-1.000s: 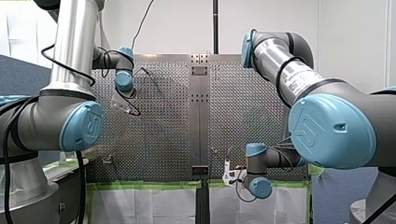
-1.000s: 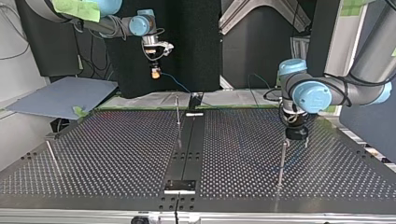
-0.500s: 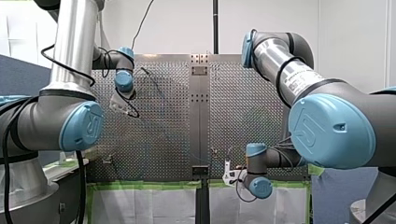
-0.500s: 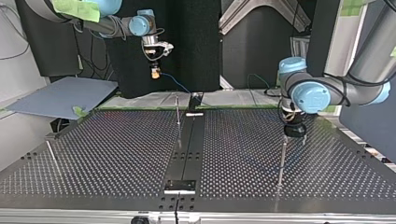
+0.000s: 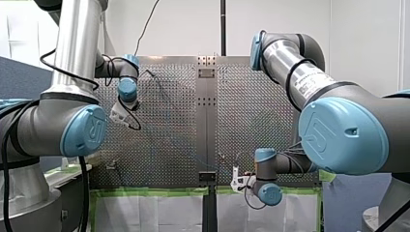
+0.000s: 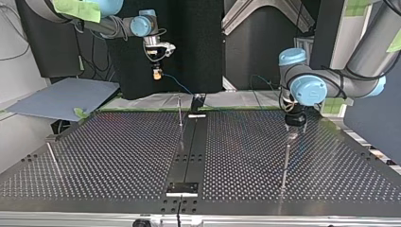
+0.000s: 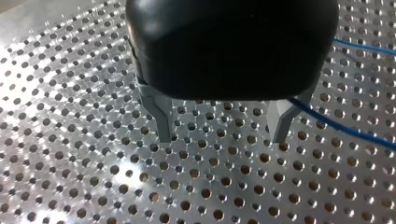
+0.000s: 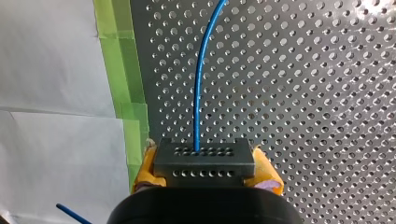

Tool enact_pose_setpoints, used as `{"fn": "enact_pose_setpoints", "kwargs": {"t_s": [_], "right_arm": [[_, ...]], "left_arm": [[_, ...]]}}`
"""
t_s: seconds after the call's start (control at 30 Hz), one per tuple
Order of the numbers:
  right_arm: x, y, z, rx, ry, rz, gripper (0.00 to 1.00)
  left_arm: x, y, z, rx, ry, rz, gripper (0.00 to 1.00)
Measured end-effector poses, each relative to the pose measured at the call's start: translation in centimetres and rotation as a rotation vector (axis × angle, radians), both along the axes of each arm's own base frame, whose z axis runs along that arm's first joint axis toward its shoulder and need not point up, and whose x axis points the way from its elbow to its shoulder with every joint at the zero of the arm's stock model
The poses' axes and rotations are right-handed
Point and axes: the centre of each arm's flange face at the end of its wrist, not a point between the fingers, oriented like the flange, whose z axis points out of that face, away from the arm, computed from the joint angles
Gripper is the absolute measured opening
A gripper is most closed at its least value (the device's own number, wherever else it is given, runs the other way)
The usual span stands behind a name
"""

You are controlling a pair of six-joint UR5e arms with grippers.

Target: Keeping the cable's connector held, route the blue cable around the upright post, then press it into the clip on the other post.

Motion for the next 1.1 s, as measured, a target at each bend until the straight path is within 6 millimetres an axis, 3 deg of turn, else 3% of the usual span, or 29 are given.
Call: {"fn": "enact_pose_setpoints", "kwargs": {"t_s": [0.47, 0.9, 1.1], "right_arm": [[0.0, 0.0, 0.0, 0.000, 0.000, -0.001, 0.00], [0.0, 0.0, 0.0, 0.001, 0.001, 0.003, 0.00], [0.0, 0.0, 0.0, 0.002, 0.001, 0.004, 0.00]], "left_arm": [[-0.8, -0.9, 1.4, -0.006, -0.019, -0.059, 1.00], [-4.2, -0.9, 1.1, -0.002, -0.014, -0.050, 1.00], [-4.7, -1.7, 1.4, 0.004, -0.011, -0.111, 1.00]]}}
